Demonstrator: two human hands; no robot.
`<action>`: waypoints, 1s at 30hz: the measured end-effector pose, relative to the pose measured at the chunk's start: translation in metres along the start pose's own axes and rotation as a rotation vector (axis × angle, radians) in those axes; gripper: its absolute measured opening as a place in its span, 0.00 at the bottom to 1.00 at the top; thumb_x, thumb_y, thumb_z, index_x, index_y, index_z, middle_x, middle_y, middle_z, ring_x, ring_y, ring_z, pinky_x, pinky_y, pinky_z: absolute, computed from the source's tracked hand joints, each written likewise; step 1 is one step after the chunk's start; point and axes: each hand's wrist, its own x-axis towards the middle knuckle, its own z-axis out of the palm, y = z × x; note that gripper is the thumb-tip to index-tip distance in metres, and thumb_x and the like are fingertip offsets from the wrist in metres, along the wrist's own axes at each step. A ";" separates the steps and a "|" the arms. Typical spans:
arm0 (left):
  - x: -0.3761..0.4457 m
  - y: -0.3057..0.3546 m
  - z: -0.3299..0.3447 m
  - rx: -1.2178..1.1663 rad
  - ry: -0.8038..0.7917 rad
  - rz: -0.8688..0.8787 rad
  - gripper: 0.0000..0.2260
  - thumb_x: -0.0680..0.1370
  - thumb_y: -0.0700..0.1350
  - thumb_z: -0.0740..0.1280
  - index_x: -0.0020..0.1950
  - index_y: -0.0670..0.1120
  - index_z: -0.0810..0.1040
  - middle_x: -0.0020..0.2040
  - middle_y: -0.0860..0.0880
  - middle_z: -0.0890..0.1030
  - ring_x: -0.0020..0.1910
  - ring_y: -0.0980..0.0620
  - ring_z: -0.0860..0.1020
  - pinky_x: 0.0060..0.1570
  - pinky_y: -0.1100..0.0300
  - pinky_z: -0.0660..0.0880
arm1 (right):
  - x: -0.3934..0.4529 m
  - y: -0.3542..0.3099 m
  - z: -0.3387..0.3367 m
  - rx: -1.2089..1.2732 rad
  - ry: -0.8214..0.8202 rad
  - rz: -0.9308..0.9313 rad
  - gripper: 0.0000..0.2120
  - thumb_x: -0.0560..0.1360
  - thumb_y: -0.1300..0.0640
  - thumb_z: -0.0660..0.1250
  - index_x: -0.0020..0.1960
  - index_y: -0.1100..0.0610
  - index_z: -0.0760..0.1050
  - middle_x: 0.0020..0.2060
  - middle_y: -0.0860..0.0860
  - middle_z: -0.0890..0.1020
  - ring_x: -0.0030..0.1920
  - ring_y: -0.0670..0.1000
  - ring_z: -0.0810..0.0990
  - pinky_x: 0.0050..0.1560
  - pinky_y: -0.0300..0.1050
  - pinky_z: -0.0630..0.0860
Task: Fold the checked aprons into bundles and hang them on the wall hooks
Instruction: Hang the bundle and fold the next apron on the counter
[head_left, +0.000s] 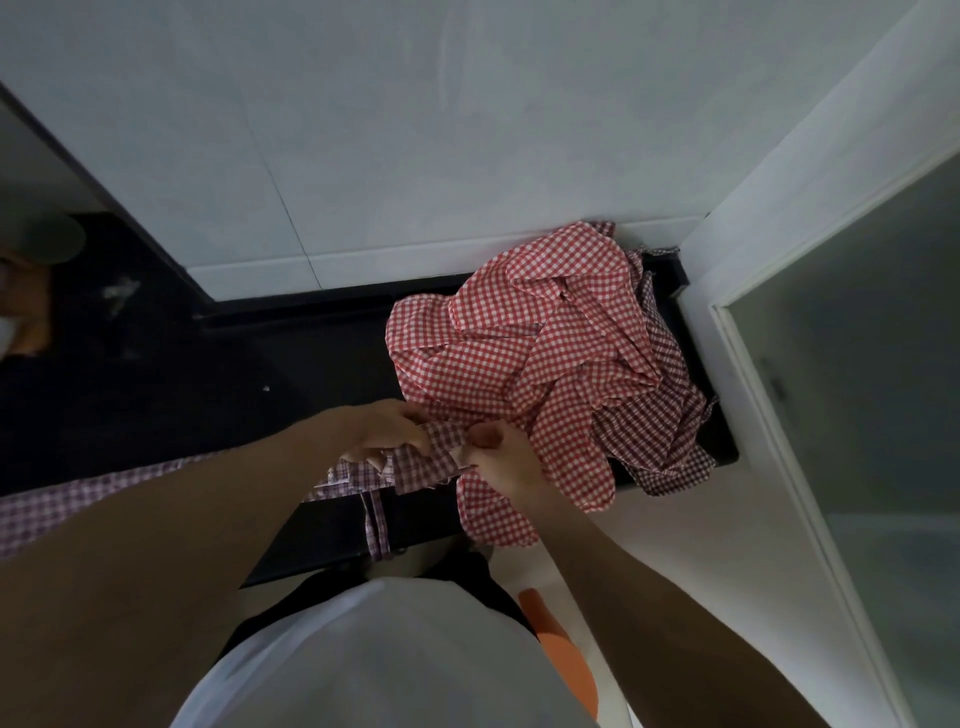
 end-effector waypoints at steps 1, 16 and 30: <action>-0.001 0.000 -0.001 0.031 0.033 0.005 0.19 0.74 0.39 0.72 0.62 0.55 0.75 0.62 0.47 0.78 0.61 0.43 0.77 0.64 0.40 0.74 | -0.002 0.002 0.004 -0.013 -0.023 -0.001 0.09 0.75 0.63 0.72 0.43 0.50 0.77 0.41 0.42 0.80 0.49 0.48 0.82 0.60 0.46 0.78; -0.012 -0.018 -0.014 0.686 0.441 0.142 0.16 0.76 0.56 0.71 0.49 0.44 0.76 0.45 0.48 0.78 0.42 0.51 0.78 0.38 0.59 0.75 | 0.016 -0.004 0.045 -0.464 0.019 -0.008 0.33 0.74 0.38 0.70 0.73 0.54 0.71 0.70 0.49 0.75 0.70 0.54 0.73 0.73 0.50 0.68; -0.031 -0.050 -0.032 0.556 0.410 -0.062 0.18 0.79 0.47 0.69 0.66 0.42 0.72 0.56 0.45 0.76 0.44 0.50 0.77 0.36 0.62 0.74 | 0.018 -0.003 0.067 0.160 -0.224 0.294 0.29 0.67 0.55 0.81 0.64 0.62 0.75 0.61 0.55 0.81 0.58 0.53 0.82 0.53 0.50 0.83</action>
